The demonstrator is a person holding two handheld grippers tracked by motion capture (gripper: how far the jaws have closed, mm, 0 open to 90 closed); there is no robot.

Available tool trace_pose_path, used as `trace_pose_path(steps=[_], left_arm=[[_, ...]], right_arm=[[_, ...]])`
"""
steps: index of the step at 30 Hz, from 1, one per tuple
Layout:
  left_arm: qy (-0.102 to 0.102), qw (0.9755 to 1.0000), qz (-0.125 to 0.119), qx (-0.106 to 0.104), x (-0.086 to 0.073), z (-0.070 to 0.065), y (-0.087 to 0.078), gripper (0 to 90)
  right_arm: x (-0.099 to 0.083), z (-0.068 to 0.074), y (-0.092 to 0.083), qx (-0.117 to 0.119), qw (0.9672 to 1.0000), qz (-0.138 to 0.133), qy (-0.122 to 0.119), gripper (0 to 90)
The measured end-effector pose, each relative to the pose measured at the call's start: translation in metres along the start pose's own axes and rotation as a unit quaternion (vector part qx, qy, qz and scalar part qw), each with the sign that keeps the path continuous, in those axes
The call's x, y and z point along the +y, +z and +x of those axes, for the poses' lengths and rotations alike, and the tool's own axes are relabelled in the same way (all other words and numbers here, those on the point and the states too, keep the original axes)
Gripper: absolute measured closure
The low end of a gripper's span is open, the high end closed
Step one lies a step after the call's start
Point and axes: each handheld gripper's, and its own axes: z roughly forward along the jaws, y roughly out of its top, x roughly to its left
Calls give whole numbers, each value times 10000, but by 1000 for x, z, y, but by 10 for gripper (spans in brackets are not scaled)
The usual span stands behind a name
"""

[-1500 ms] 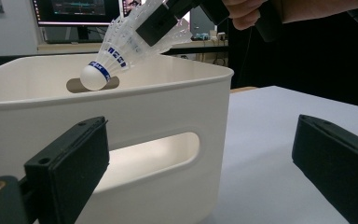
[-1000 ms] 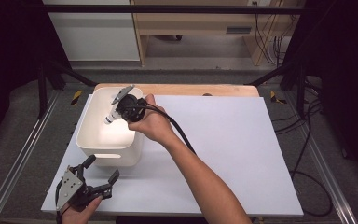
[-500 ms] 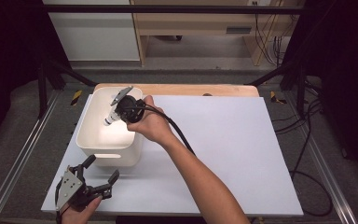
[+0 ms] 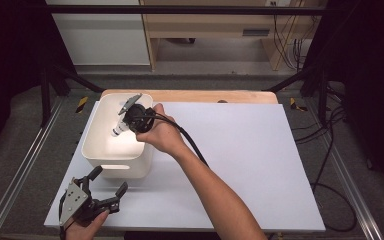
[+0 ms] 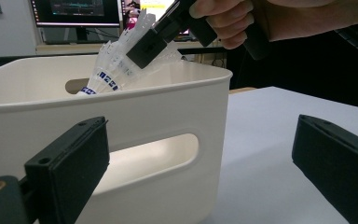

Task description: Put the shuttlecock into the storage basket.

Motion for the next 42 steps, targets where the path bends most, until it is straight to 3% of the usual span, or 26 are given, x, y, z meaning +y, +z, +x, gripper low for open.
trace_pose_path(steps=[42], left_arm=[[11,10000,-10,-11,0,0,-1,40]], right_arm=[[-7,0,11,48,9999,135,26,885]])
